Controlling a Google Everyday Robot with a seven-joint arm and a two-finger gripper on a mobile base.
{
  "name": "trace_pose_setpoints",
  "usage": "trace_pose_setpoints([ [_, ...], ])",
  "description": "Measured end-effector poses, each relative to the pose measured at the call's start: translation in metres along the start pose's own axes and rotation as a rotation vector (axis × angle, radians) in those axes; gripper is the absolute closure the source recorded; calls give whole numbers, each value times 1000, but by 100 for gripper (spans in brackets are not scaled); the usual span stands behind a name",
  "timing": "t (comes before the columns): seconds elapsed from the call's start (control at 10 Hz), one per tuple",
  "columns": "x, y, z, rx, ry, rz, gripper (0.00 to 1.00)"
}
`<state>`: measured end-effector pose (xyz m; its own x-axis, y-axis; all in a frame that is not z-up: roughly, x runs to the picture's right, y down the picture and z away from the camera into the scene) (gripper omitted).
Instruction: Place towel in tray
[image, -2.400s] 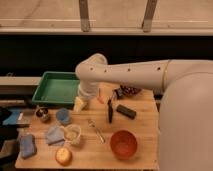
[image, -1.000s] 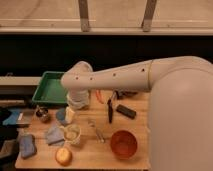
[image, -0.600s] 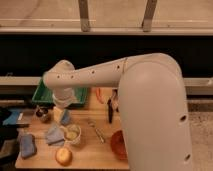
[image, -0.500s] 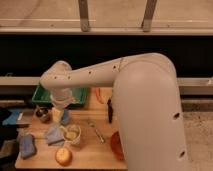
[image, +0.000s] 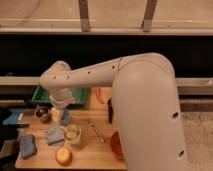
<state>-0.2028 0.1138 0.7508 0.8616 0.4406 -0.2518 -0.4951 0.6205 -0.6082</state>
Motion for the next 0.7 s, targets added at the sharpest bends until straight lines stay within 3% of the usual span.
trace_pose_setpoints([
  [0.7,-15,54,16,-77,-49,-84,20],
])
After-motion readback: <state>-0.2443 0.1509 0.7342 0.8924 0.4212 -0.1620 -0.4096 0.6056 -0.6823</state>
